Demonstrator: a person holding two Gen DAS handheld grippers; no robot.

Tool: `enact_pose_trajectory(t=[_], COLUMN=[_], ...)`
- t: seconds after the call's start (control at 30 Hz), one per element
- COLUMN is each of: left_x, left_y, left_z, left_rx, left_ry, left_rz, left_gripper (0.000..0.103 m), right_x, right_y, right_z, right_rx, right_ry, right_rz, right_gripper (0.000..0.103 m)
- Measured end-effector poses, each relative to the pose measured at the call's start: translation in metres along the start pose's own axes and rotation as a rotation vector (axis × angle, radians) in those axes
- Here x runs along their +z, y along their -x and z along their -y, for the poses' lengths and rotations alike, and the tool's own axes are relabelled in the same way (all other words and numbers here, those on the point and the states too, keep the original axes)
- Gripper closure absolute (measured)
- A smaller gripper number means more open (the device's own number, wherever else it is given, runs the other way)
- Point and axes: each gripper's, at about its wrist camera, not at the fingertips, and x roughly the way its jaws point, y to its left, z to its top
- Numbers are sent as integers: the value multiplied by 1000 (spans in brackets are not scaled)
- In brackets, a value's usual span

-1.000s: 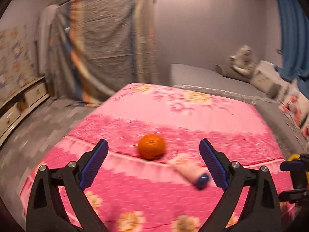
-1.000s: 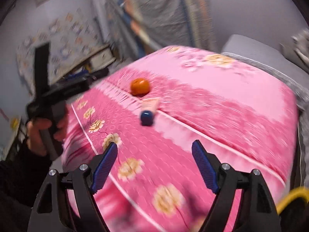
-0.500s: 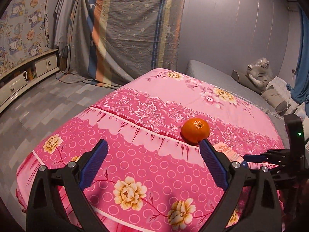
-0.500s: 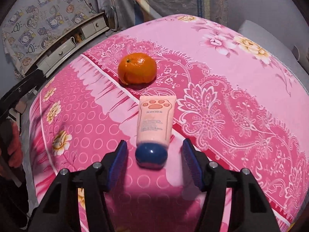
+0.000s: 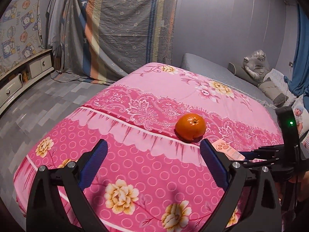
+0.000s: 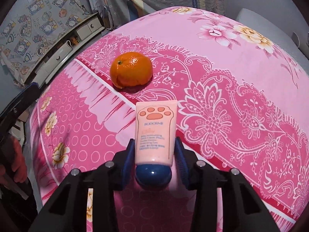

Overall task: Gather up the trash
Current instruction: 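Grasp the pink paw-print tube with the right tool while the left tool moves toward the tangerine, then close the left tool around the tangerine and lift it off the bed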

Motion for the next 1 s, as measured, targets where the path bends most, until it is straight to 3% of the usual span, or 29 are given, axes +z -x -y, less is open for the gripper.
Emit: enact_pose_trajectory(t=[0.23, 0.43, 0.63, 0.87, 0.93, 1.0], left_x=[17, 26, 27, 27, 28, 30], left_y=[-45, -96, -132, -156, -155, -152], left_z=[37, 71, 75, 62, 66, 68], left_rx=[-58, -28, 16, -20, -27, -32], left_ry=[-74, -152, -123, -31, -46, -53], left_rz=[-97, -188, -223, -253, -237, -230], left_gripper=[11, 11, 11, 13, 35, 48], right_x=[-23, -55, -80, -97, -100, -102], right_y=[50, 95, 122, 144, 147, 148], right_z=[20, 39, 48, 52, 52, 51], right_rx=[65, 122, 158, 173, 170, 171], right_ry=[-48, -109, -141, -165, -176, -183], right_rz=[86, 147, 184, 225, 235, 237], right_gripper=[65, 65, 65, 65, 65, 65])
